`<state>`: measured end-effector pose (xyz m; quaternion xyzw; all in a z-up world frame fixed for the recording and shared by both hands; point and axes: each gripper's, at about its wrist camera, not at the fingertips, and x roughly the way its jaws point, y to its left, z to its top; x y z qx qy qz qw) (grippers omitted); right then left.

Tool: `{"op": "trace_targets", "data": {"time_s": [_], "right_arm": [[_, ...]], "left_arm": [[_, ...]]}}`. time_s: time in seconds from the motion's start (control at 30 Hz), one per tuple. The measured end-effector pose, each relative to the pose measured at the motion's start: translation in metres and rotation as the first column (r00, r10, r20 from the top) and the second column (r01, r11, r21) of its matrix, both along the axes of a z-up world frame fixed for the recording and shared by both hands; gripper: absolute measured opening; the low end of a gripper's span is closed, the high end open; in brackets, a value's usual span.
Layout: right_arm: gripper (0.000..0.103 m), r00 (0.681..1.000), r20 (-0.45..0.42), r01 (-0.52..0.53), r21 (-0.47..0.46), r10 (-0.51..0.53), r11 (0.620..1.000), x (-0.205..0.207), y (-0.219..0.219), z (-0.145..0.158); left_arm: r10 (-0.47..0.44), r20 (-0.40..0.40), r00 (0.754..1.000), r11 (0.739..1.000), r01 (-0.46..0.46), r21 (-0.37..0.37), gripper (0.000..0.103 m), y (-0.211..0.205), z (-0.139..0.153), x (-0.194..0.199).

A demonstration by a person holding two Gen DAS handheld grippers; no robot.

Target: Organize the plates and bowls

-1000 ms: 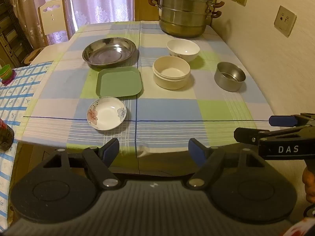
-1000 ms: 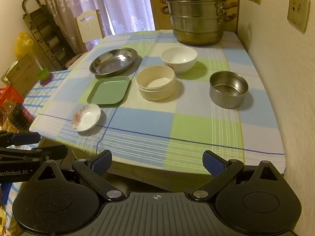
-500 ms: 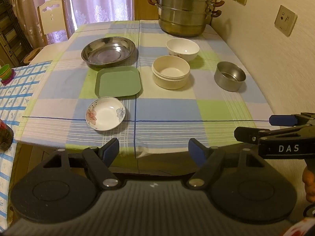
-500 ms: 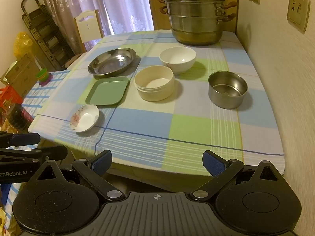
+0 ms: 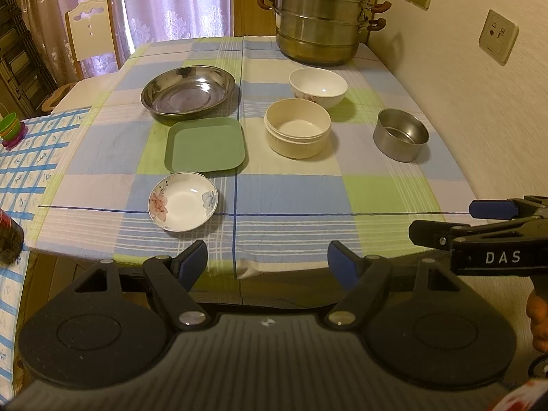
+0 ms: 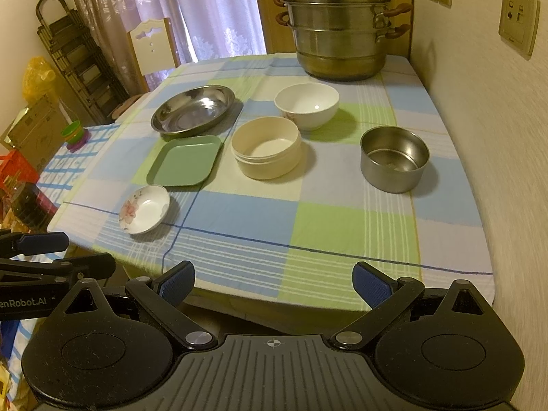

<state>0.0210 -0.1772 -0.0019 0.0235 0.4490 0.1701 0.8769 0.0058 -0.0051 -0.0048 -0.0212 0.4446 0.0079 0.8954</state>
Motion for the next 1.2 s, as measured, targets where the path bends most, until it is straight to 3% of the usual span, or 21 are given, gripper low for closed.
{"op": "trace_targets", "data": {"time_s": [1.2], "right_arm": [[0.099, 1.0, -0.001, -0.001, 0.003, 0.001, 1.0, 0.0045, -0.0048, 0.0022]], "left_arm": [[0.0, -0.002, 1.0, 1.0, 0.0, 0.004, 0.076, 0.0032, 0.0033, 0.0033]]}}
